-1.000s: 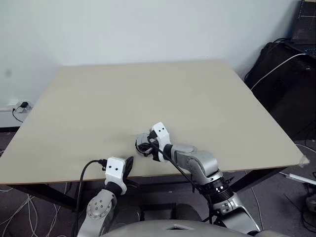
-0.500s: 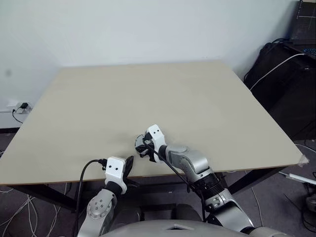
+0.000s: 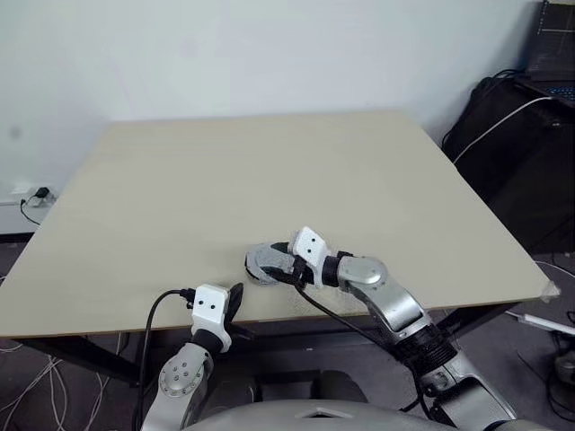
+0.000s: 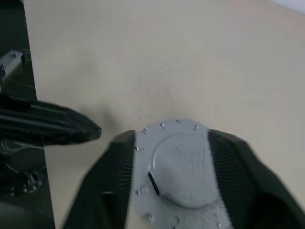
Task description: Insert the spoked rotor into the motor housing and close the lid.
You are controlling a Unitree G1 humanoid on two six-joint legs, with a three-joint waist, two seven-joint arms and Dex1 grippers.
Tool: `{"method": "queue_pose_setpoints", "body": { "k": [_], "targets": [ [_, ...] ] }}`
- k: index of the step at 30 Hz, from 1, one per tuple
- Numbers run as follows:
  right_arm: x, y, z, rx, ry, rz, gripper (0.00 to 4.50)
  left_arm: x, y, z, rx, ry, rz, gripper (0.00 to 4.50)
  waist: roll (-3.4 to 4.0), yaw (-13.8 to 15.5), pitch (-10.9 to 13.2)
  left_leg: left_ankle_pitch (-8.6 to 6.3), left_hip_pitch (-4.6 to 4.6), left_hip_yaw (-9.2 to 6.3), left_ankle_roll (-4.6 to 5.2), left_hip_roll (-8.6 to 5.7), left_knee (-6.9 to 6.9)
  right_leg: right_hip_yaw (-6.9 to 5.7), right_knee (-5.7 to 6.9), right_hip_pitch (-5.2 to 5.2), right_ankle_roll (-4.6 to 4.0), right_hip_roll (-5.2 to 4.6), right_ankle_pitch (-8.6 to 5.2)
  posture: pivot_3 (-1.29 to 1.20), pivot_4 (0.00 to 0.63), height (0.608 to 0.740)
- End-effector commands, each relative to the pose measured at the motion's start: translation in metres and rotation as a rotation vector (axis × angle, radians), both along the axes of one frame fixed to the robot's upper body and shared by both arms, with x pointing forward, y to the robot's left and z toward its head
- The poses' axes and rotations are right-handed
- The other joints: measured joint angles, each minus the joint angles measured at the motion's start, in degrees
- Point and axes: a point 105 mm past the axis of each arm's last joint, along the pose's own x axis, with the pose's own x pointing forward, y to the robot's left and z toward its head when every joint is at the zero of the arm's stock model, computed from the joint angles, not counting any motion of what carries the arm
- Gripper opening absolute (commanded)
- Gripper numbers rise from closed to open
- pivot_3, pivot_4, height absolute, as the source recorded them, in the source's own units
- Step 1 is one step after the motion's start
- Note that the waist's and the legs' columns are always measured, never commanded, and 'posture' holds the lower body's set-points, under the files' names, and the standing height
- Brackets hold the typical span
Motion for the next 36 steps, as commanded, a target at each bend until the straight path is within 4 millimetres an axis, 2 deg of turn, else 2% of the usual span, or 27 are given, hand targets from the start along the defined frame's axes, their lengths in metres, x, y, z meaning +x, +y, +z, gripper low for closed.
{"method": "queue_pose_setpoints", "body": {
  "k": [1,3,12,19,29,33,36],
  "targets": [
    [0.006,0.0,0.008,0.034,-0.038,0.017,3.89,0.005,0.0,0.01,0.0,-0.046,-0.003,0.0,-0.01,0.1,0.0,0.0,0.01,0.0,0.0,0.0,0.01,0.0,0.01,0.01,0.0,0.0,0.0,0.0,0.0,0.74],
    [0.009,0.0,0.006,0.038,-0.028,0.015,4.47,0.005,0.0,0.01,0.0,-0.046,-0.004,0.0,-0.02,0.2,0.0,0.0,0.01,0.0,0.0,-0.02,0.02,0.0,0.0,0.03,0.0,0.01,0.0,0.0,0.0,0.74],
    [0.024,0.005,-0.005,0.044,0.092,-0.063,4.47,0.005,0.003,0.001,0.002,-0.032,0.001,0.0,-0.02,0.4,0.0,0.01,0.01,-0.01,0.01,-0.04,0.03,0.02,0.0,0.02,-0.02,0.01,0.03,0.0,0.0,0.74],
    [0.029,0.003,-0.016,-0.007,0.155,-0.084,4.47,0.004,0.003,-0.003,0.0,-0.036,0.004,0.0,-0.02,0.8,0.0,0.01,0.0,0.01,0.01,-0.08,0.03,0.02,0.0,0.02,-0.3,0.06,0.2,0.0,0.0,0.74],
    [0.036,0.001,-0.021,-0.017,0.183,-0.111,4.47,0.004,0.0,0.005,-0.008,-0.053,0.01,0.0,0.01,0.8,0.0,0.01,0.01,0.01,0.01,-0.08,0.03,0.02,0.01,0.02,-0.29,0.09,0.2,0.0,0.0,0.74],
    [0.035,0.003,-0.019,-0.001,0.182,-0.108,3.28,0.004,-0.002,0.011,-0.011,-0.058,0.012,0.0,0.01,0.8,0.0,0.01,0.01,0.01,0.02,-0.07,0.03,0.01,0.02,0.01,-0.3,0.1,0.2,0.0,0.0,0.74],
    [0.035,0.004,-0.015,0.019,0.176,-0.11,3.19,0.003,-0.002,0.014,-0.011,-0.058,0.014,0.0,0.02,0.8,0.0,0.01,0.01,0.01,0.01,-0.07,0.03,0.02,0.02,0.01,-0.3,0.09,0.2,0.0,0.0,0.74]
  ]
}}
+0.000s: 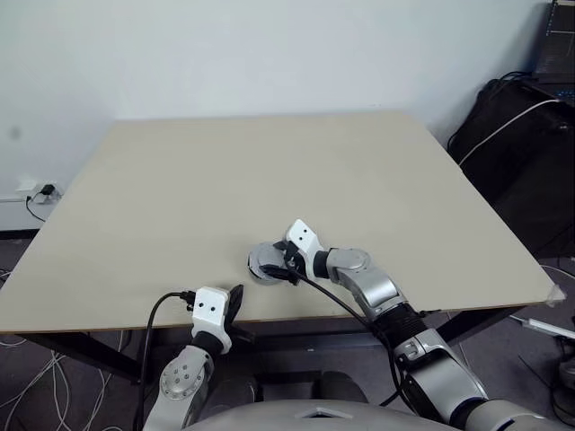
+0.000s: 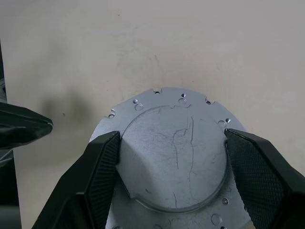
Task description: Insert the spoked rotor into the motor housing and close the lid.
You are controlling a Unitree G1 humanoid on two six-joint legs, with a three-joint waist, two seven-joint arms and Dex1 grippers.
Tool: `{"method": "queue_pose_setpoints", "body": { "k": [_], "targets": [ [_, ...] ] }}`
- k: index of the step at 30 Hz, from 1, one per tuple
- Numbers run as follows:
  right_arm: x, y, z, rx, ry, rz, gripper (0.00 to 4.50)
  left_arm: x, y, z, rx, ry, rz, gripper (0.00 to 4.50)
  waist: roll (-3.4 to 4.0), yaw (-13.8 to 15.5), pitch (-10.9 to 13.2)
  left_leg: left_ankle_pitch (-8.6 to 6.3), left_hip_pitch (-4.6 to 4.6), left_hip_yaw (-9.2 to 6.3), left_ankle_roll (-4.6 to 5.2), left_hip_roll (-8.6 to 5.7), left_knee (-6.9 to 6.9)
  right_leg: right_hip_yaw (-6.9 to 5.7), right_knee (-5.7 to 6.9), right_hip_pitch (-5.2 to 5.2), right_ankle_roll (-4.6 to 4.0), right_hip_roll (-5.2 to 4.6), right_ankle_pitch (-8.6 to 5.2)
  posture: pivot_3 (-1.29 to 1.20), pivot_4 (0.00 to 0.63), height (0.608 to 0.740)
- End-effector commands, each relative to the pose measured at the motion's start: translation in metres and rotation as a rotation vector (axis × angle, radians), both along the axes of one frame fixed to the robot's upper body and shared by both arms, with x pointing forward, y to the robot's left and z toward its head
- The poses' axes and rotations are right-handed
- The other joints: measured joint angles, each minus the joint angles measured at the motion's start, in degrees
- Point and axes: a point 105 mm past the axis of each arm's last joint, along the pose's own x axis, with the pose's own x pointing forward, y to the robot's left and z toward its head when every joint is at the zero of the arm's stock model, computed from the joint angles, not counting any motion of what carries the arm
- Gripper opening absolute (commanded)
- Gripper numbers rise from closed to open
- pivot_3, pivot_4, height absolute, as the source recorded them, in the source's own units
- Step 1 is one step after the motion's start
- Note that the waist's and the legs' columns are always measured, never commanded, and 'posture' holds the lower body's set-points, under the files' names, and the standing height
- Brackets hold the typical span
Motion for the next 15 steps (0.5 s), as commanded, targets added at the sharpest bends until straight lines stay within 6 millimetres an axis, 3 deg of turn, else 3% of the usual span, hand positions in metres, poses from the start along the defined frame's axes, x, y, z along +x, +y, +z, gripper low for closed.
{"method": "queue_pose_setpoints", "body": {
  "k": [1,15],
  "targets": [
    [0.005,0.003,0.015,0.048,-0.04,-0.016,3.19,0.005,-0.002,0.017,-0.007,-0.056,0.002,0.0,0.0,0.0,0.0,0.0,0.0,0.0,0.0,0.0,0.0,0.0,0.0,0.0,0.0,0.0,0.0,0.0,0.0,0.74],
    [0.002,0.012,0.005,0.008,-0.012,-0.076,3.19,0.005,0.0,0.011,-0.003,-0.039,0.0,0.0,0.08,0.0,-0.1,0.0,0.01,0.0,-0.01,0.0,0.0,0.0,0.02,0.0,0.0,0.02,0.0,0.0,0.0,0.74]
  ]
}}
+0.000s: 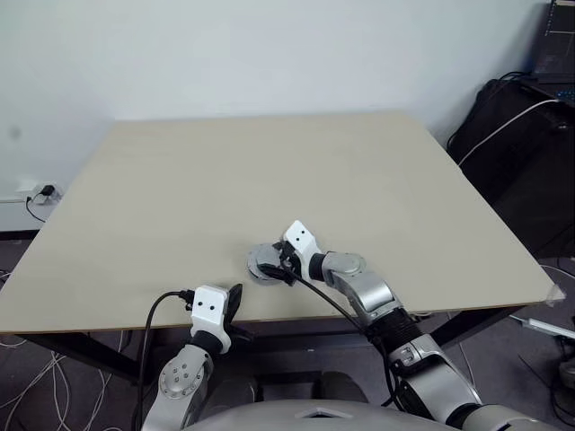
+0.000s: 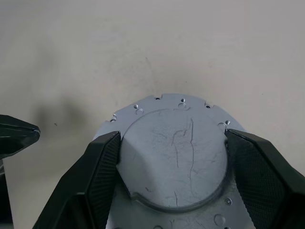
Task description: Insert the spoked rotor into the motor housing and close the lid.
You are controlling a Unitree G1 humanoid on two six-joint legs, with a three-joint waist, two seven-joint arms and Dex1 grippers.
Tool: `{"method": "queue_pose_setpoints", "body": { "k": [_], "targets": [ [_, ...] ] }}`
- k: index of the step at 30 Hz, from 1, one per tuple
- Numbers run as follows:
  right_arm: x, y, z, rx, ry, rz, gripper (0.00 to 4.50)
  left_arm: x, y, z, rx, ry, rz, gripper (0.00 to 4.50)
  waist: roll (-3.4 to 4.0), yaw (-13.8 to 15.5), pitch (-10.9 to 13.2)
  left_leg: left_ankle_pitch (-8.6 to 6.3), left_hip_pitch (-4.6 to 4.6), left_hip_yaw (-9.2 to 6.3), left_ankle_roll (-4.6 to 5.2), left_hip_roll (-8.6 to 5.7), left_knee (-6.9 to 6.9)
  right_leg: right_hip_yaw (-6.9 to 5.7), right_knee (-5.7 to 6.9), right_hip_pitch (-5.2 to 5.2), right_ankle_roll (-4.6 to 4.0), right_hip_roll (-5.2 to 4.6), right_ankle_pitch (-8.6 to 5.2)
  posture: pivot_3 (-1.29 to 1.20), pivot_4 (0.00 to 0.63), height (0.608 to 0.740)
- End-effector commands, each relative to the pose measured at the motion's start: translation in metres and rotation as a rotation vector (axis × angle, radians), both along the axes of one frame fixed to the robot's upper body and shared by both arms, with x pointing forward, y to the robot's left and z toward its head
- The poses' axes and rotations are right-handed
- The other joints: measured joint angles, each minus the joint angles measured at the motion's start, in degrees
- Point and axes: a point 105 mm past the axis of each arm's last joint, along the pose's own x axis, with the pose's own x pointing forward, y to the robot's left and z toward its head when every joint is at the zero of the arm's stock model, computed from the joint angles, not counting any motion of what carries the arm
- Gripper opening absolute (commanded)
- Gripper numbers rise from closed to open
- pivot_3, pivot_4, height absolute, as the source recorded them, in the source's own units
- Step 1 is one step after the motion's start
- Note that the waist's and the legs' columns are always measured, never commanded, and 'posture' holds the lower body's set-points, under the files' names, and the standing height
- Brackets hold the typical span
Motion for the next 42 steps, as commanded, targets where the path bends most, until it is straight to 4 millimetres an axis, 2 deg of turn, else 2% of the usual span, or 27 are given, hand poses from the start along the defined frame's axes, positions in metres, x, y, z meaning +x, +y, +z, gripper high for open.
{"method": "queue_pose_setpoints", "body": {
  "k": [1,9,28,42],
  "targets": [
    [0.004,0.005,0.008,0.0,-0.028,-0.004,3.19,0.004,-0.001,0.008,-0.007,-0.045,-0.004,0.0,0.01,0.0,0.0,0.0,0.0,0.0,0.0,0.0,0.0,0.0,0.0,0.0,0.0,0.0,0.0,0.0,0.0,0.74],
    [0.006,0.005,0.004,-0.033,-0.026,-0.032,3.19,0.005,0.002,0.002,-0.007,-0.04,0.0,0.0,0.0,-0.2,-0.1,0.01,0.05,0.0,-0.02,0.0,0.01,0.0,0.03,0.04,0.03,0.01,-0.02,0.0,0.0,0.74],
    [-0.001,0.004,-0.012,-0.123,0.01,-0.045,3.19,0.002,-0.003,0.014,-0.007,-0.05,-0.004,0.0,0.08,-0.7,-0.4,0.02,0.13,-0.02,-0.05,0.01,0.02,0.0,0.05,0.11,0.25,-0.04,-0.13,0.0,0.0,0.74],
    [-0.001,0.001,-0.015,-0.166,0.015,-0.048,3.19,0.002,-0.002,0.013,-0.004,-0.043,-0.011,0.0,0.16,-0.7,-0.6,-0.01,0.19,-0.02,-0.11,0.01,0.01,-0.01,0.05,0.18,0.27,-0.04,-0.17,0.0,0.0,0.74]
  ]
}}
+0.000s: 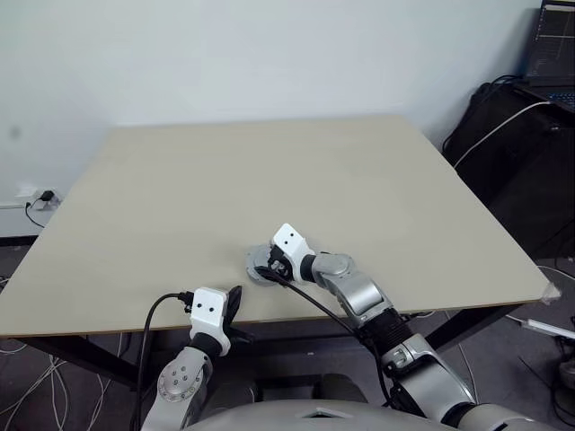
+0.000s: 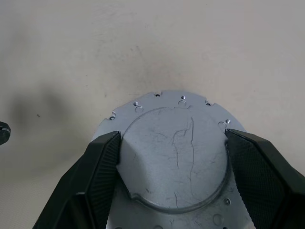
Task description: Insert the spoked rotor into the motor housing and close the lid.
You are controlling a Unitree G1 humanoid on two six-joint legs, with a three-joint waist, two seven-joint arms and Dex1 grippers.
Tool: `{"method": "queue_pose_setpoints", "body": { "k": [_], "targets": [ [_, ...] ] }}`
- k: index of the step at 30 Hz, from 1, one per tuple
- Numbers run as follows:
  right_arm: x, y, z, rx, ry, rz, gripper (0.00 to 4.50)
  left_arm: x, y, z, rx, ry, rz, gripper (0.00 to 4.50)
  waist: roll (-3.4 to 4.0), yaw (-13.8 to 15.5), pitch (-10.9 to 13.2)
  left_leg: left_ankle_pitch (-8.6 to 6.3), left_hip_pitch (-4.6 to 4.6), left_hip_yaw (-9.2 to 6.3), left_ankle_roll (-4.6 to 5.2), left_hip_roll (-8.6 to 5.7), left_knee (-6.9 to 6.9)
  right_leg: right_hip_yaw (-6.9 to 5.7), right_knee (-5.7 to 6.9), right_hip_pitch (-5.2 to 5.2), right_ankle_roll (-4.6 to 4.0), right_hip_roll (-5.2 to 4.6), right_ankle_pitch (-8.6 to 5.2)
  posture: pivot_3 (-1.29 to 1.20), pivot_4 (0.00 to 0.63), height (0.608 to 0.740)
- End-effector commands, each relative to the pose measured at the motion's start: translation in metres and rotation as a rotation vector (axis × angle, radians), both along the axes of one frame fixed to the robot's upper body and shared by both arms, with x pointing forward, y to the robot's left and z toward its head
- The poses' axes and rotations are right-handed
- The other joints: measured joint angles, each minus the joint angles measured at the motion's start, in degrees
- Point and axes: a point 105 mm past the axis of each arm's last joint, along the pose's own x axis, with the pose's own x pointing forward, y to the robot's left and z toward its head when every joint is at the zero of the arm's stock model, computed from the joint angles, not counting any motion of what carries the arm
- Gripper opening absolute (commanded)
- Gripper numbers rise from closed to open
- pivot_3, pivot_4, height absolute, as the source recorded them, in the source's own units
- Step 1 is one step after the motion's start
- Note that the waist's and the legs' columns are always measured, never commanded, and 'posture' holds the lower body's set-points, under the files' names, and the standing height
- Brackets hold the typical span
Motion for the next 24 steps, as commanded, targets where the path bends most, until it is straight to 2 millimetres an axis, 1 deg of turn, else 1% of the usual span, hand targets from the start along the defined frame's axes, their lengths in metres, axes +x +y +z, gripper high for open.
{"method": "queue_pose_setpoints", "body": {
  "k": [1,6,18,24],
  "targets": [
    [-0.001,-0.005,-0.008,-0.037,0.036,-0.027,3.19,0.005,-0.003,0.012,-0.005,-0.053,-0.016,0.0,0.01,0.0,0.0,0.0,0.0,0.0,0.0,0.0,0.0,0.0,0.0,0.0,0.0,0.0,0.0,0.0,0.0,0.74],
    [-0.001,-0.004,-0.009,-0.05,0.044,-0.041,3.19,0.005,-0.002,0.01,-0.004,-0.051,-0.016,0.0,0.01,0.0,0.0,-0.01,0.0,0.0,-0.01,0.0,0.0,0.0,0.0,0.0,0.0,0.0,-0.01,0.0,0.0,0.74],
    [-0.007,-0.009,-0.021,-0.142,0.096,-0.043,3.19,0.006,-0.003,0.013,-0.01,-0.054,-0.009,0.0,0.13,0.0,-0.1,-0.02,0.01,0.0,-0.04,0.01,0.0,0.0,-0.01,0.01,-0.02,-0.03,-0.03,0.0,0.0,0.74],
    [-0.005,-0.009,-0.021,-0.109,0.127,-0.099,3.19,0.005,-0.003,0.013,-0.01,-0.051,-0.01,0.0,0.14,0.0,-0.2,-0.07,0.01,-0.02,-0.13,0.01,-0.01,0.0,-0.01,0.01,-0.02,-0.05,-0.03,0.0,0.0,0.74]
  ]
}}
